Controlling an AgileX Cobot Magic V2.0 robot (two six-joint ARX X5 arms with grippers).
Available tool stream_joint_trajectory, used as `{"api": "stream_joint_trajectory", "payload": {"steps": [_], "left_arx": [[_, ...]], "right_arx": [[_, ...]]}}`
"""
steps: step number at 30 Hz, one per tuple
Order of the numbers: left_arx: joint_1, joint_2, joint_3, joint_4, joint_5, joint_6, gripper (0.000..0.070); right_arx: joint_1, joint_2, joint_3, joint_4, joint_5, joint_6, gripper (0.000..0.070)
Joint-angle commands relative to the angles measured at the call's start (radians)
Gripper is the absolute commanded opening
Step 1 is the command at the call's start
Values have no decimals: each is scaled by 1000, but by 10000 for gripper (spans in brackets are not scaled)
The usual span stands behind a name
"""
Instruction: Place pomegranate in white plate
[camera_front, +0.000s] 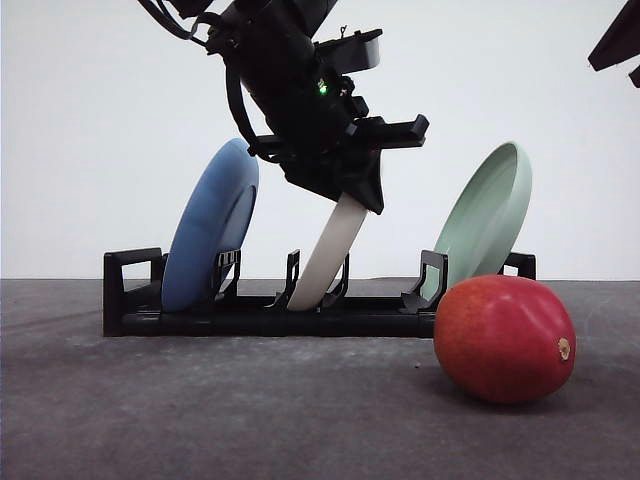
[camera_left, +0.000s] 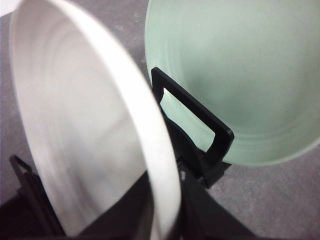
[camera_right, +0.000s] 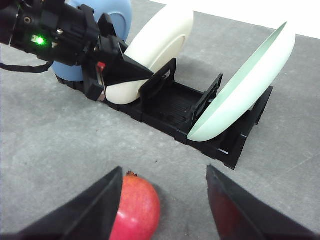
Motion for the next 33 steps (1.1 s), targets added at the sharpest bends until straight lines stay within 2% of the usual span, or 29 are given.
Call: {"api": "stream_joint_trajectory", "payload": {"steps": [1, 13, 25, 30, 33], "left_arx": [[-11, 21, 25, 7, 8, -47, 10], [-10, -5, 55, -8, 9, -200, 10], [-10, -128, 57, -39, 9, -208, 10], [-15, -202, 57, -111, 19, -207, 10], [-21, -253, 57, -179, 57, -204, 10]], "right_arx": [[6, 3, 16, 12, -1, -3, 339], [6, 3, 16, 11, 0, -3, 339], [6, 3, 16, 11, -1, -3, 339], [6, 3, 16, 11, -1, -3, 339], [6, 3, 16, 11, -1, -3, 339]]}}
